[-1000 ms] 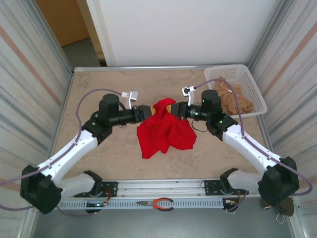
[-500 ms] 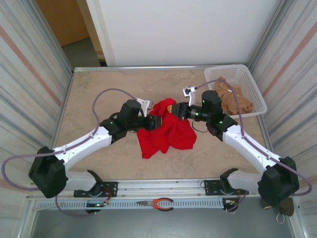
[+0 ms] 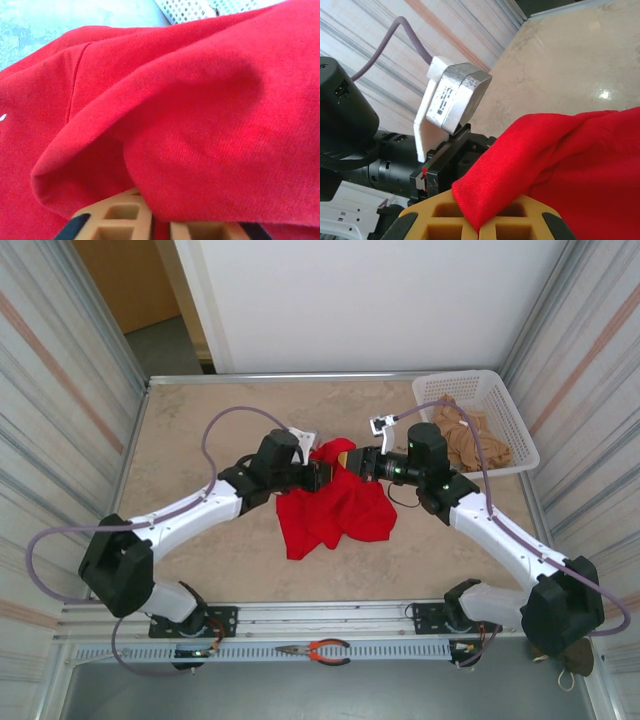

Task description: Fold the inside-out t-shirt

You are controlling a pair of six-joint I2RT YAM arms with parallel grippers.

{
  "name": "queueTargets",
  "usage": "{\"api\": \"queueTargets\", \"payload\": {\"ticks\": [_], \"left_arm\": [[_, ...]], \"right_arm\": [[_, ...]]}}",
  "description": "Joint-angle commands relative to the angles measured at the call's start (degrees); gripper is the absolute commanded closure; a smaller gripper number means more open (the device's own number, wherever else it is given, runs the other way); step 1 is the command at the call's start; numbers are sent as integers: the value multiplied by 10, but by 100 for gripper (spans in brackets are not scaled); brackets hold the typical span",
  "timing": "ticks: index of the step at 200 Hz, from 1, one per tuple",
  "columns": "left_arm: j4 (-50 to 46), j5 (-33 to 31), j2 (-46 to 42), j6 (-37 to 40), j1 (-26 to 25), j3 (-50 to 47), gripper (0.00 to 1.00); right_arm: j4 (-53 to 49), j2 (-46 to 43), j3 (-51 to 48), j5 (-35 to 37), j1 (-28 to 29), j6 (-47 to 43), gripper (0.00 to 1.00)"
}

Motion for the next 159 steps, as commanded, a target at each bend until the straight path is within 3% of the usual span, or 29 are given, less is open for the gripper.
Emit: {"api": "queueTargets", "payload": {"ticks": [1, 46, 95, 107, 114, 122, 135, 159], "left_arm": [[-2, 19, -10, 7, 16, 35, 100], [-42, 98, -94, 1, 71, 46, 100], [30, 224, -160, -85, 126, 24, 100], [63, 255, -157, -119, 131, 25, 100], [78, 268, -154, -139, 131, 26, 100], [92, 276, -149, -161, 133, 27, 100], [116, 285, -141, -202, 136, 24, 100], [150, 286, -125, -278, 144, 7, 100]], "right_arm": [[0, -18, -10, 9, -6, 6, 100], [12, -8, -21, 12, -43, 17, 100], [15, 44, -3, 23, -52, 25, 100], [7, 67, 7, 29, -48, 23, 76], [-7, 80, 16, 40, -44, 19, 55], [-24, 89, 29, 50, -40, 11, 43], [-52, 88, 38, 68, -35, 1, 37], [-107, 27, 34, 142, -17, -11, 36]]}}
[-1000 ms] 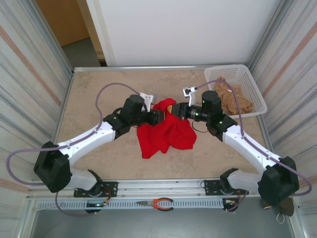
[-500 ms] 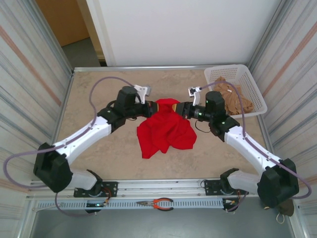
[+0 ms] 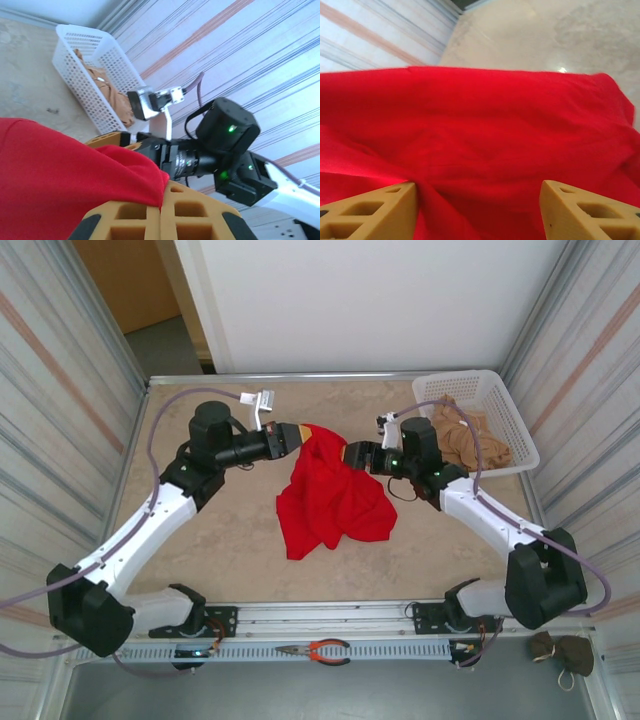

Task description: Fold the inside-out t-shirt

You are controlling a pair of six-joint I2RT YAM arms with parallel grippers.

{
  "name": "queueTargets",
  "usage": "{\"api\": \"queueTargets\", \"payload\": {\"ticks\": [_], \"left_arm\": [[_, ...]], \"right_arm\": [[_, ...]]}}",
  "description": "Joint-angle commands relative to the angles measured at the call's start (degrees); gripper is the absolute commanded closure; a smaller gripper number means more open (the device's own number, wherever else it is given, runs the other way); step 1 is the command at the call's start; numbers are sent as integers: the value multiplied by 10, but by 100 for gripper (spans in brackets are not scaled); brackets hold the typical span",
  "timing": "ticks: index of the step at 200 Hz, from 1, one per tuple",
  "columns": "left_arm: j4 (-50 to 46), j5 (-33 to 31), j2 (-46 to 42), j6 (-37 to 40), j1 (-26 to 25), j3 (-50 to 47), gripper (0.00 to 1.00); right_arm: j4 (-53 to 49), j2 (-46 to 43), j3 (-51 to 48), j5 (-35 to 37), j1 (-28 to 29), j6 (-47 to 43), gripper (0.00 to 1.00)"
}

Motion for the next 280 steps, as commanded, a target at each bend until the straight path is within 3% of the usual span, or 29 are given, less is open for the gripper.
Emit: {"api": "queueTargets", "payload": {"ticks": [1, 35, 65, 104, 124, 141, 147, 169, 212, 244, 269, 280], "left_arm": [[71, 36, 13, -108, 9, -18, 100], [113, 42, 25, -150, 16, -39, 100], [106, 44, 20, -150, 17, -34, 100], [101, 43, 14, -151, 18, -32, 100], [99, 41, 9, -152, 18, -35, 100], [99, 39, 5, -154, 18, -39, 100], [98, 38, 5, -155, 18, -40, 100], [81, 30, 9, -154, 24, -42, 100], [67, 19, 66, -142, 70, -32, 100], [81, 35, 143, -124, 93, 3, 100], [93, 63, 182, -114, 96, 35, 100], [96, 68, 182, -112, 95, 33, 82]], "right_arm": [[-69, -62, 19, 83, 20, -21, 36], [-129, -151, 16, 198, 103, -48, 41], [-135, -129, 44, 262, 176, -75, 39], [-112, -36, 102, 275, 190, -93, 39], [-109, 1, 124, 317, 189, -101, 41], [-104, 19, 131, 327, 180, -104, 50], [-103, 23, 134, 318, 174, -105, 58], [-109, 14, 132, 269, 160, -107, 100], [-123, -71, 109, 65, 129, -114, 100], [-22, -98, 69, -130, 92, -78, 100], [12, -81, 61, -150, 69, -58, 100], [21, -71, 56, -147, 56, -50, 100]]}}
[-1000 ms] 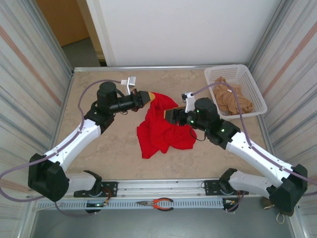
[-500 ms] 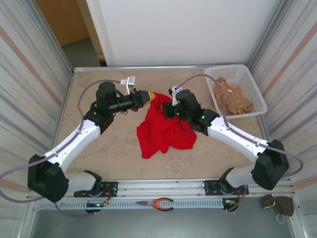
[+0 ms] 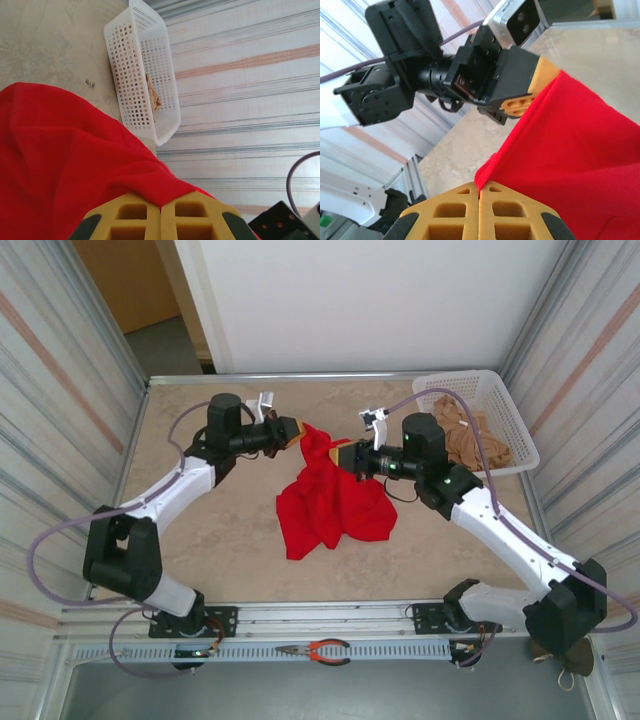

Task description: Fold the inside-out t-shirt

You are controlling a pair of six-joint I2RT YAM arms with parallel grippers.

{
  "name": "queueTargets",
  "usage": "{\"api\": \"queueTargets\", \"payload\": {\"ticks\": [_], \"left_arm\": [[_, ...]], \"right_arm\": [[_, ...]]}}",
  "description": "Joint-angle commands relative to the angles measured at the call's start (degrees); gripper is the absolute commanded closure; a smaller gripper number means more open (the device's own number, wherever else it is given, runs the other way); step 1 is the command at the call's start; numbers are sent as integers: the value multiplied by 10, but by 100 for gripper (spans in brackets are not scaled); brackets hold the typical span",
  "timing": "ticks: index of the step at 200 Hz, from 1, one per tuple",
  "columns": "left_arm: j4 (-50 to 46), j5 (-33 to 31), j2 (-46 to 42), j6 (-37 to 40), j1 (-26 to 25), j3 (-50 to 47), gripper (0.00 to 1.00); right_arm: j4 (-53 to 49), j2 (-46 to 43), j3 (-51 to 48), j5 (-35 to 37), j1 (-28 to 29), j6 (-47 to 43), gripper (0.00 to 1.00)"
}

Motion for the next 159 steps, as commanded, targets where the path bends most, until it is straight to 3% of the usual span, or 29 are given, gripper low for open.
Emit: {"api": "queueTargets", "payload": {"ticks": [1, 14, 31, 83, 159], "left_arm": [[24, 4, 5, 18, 13, 26, 80], [31, 2, -11, 20, 14, 8, 56], [27, -13, -43, 29, 11, -32, 43], [-33, -105, -105, 88, -57, -127, 38], [-57, -113, 11, 113, -99, -30, 38]], "right_arm": [[58, 10, -13, -82, -20, 28, 100], [87, 16, -27, -85, -36, 51, 100], [102, 15, -39, -79, -47, 64, 100], [97, 3, -54, -67, -50, 65, 100], [100, 7, -60, -55, -36, 70, 100]]}}
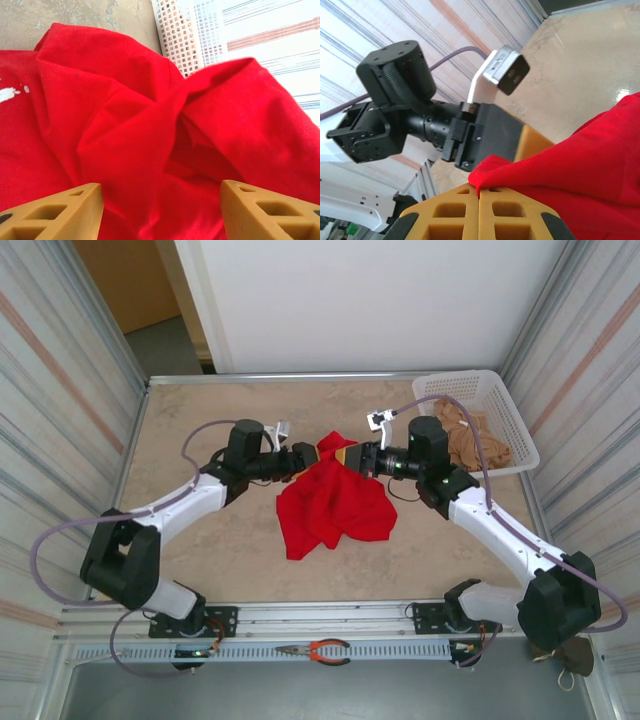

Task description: Fold the inside-out t-shirt

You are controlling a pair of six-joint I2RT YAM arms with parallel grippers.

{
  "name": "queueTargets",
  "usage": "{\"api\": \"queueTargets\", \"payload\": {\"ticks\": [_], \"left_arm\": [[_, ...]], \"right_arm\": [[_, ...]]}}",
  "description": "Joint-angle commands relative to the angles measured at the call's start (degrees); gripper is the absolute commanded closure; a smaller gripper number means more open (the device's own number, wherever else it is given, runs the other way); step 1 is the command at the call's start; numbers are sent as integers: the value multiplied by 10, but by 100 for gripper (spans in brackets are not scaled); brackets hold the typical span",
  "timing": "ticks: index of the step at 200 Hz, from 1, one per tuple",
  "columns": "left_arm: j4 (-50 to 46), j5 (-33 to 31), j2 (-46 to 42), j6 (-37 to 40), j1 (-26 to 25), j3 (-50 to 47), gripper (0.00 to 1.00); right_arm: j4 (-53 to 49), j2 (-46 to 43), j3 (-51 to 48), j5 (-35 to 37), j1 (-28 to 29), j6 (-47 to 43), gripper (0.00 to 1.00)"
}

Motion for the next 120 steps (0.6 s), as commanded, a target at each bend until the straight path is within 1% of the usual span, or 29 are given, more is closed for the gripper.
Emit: {"api": "queueTargets", "payload": {"ticks": [1, 17, 27, 34, 45, 53, 54, 74, 94, 120], "left_arm": [[-15, -11, 25, 28, -14, 46, 38], [-12, -3, 49, 27, -21, 59, 39], [-6, 11, 64, 25, -25, 63, 46], [6, 25, 72, 20, -26, 61, 59], [39, 45, 77, 6, -25, 48, 85], [71, 54, 71, -5, -19, 31, 99], [76, 55, 70, -7, -19, 30, 100], [178, 69, 35, -39, 0, -24, 100], [261, 96, 0, -55, 13, -62, 100], [335, 137, -28, -54, 16, -92, 100]], "right_arm": [[18, -8, -2, 0, 10, 6, 100], [17, -6, -2, 2, 14, 6, 100], [15, -7, -4, 5, 13, 4, 100], [11, -11, -5, 8, 11, 2, 100], [10, -19, -13, 13, 0, 2, 100], [10, -29, -26, 20, -11, 4, 100], [10, -31, -27, 22, -14, 5, 100], [15, -44, -68, 55, -54, 21, 100], [25, -29, -110, 85, -93, 52, 100], [40, 24, -126, 97, -103, 66, 100]]}}
